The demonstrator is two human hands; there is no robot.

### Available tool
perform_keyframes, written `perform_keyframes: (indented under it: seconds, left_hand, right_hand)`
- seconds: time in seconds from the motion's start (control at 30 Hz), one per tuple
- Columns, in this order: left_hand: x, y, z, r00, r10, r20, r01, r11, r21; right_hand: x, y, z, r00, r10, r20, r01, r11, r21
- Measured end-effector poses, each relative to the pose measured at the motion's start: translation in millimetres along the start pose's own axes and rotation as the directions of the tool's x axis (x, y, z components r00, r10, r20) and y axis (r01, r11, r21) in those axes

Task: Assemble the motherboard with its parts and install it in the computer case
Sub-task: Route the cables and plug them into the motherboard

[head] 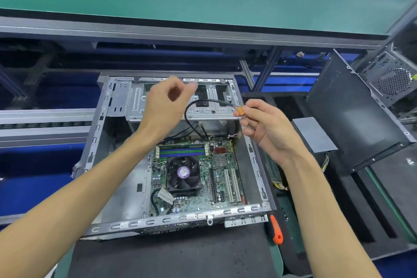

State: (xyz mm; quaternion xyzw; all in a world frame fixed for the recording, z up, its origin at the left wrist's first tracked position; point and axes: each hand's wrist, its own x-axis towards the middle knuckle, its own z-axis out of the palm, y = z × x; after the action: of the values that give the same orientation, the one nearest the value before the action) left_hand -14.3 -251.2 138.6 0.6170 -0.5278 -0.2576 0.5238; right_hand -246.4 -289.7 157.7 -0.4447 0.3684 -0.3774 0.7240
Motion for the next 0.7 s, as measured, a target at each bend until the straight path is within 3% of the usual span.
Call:
perform_keyframes:
  seconds: [0.07, 0.13, 0.23, 0.37, 0.7]
  left_hand:
    - [-6, 13, 6, 0.953, -0.074, 0.295, 0.098, 0.993, -0.068]
    - [-12, 21, 18, 0.878, -0.101, 0.468, 0.218, 0.955, -0.203]
    - [-17, 21, 37, 0.876, -0.100, 0.472, 0.326, 0.844, -0.425]
    - [-17, 13, 50, 0.850, -0.131, 0.511, 0.433, 0.726, -0.534]
    - [-13, -3, 55, 0.825, -0.021, 0.565, 0.409, 0.713, -0.570]
  right_hand:
    - [1, 0, -2, 1.000, 0.015, -0.007, -0.015, 1.000, 0.011]
    - [1, 1, -1, 0.999, 0.042, 0.007, -0.042, 0.999, 0.001]
    - [1, 0, -3, 0.998, 0.063, 0.006, -0.063, 0.998, 0.010]
    - [0, 1, -6, 0.993, 0.104, 0.048, -0.103, 0.994, -0.022]
    - [-3, 8, -16, 0.989, 0.122, 0.085, -0.125, 0.991, 0.038]
